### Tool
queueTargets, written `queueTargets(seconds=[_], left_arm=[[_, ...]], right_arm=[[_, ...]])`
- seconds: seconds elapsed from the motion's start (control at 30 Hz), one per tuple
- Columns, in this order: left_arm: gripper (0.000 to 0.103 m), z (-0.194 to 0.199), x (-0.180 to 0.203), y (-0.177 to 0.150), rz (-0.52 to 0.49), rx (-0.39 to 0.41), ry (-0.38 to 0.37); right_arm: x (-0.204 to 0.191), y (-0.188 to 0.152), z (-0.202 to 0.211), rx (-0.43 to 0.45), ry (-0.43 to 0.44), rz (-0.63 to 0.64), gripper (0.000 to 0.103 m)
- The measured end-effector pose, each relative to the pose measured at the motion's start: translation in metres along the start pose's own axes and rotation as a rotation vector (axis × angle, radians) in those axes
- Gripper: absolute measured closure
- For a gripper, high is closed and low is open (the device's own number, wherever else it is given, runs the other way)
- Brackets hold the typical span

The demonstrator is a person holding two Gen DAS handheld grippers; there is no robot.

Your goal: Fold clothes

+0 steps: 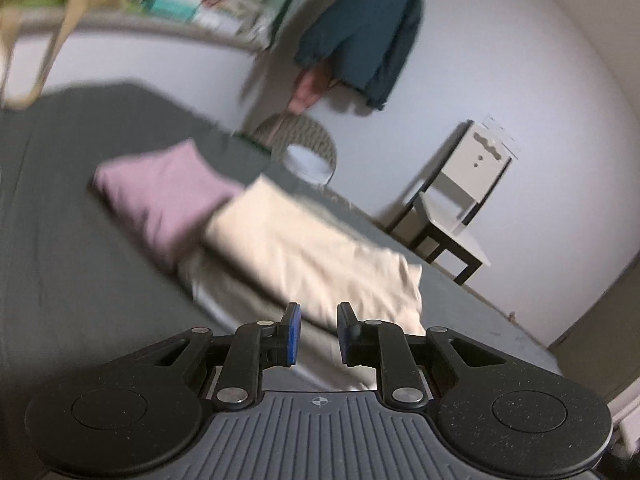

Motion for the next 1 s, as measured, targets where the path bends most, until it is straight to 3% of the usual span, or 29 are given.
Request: queueTargets(seconds=[0.1, 0.23, 0.37, 0.4, 0.47, 0.53, 0.67, 0.83, 0.93, 1.0], left_arm=[[0.084, -0.007, -0.008, -0.019, 0.094, -0.051, 0.028], [0.084, -0.023, -0.015, -0.038, 0.179, -0.166, 0.135], [0.083, -0.018, -0.001, -0.051, 0.143, -0.135, 0.197], [0.077, -0.017, 0.003, -0.053, 0.131, -0.124, 0.234], [0.029, -0.016, 0.011, -0.054, 0.117, -0.108, 0.285], [0.018, -0.012, 0.016, -0.054, 0.113, -0.067, 0.299], [0.018, -0.005, 0.027, -0.052, 0.06, -0.005, 0.338], [0.017, -0.003, 0.05, -0.051, -0.129, 0.022, 0.515], [0.017, -0.001, 0.058, -0.05, -0.19, 0.029, 0.562], [0.017, 0.001, 0.057, -0.046, -0.172, 0.024, 0.556]], right_arm=[[-0.001, -0.014, 0.002, -0.031, -0.031, -0.011, 0.0], [0.004, -0.023, -0.001, -0.087, -0.137, -0.044, 0.0], [0.01, -0.034, 0.0, -0.108, -0.269, -0.032, 0.0], [0.011, -0.036, 0.0, -0.118, -0.311, -0.019, 0.0], [0.011, -0.039, -0.004, -0.137, -0.388, 0.008, 0.0], [0.008, -0.04, -0.008, -0.152, -0.441, 0.038, 0.0], [0.002, -0.04, -0.009, -0.147, -0.462, 0.066, 0.0], [-0.002, -0.029, -0.009, -0.158, -0.434, 0.005, 0.0], [-0.012, -0.024, -0.011, -0.159, -0.51, 0.053, 0.0], [-0.021, -0.022, -0.015, -0.177, -0.557, 0.123, 0.0]])
Point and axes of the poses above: each gripper's, at about its wrist camera, not at the fingertips, and z roughly against the way its jaws point, x to its right, y to its top, the point moved 1 cm from there along -z, roughly the way its jaws point, and after that the axes turned 4 degrees about -x, right-handed, at the moved point
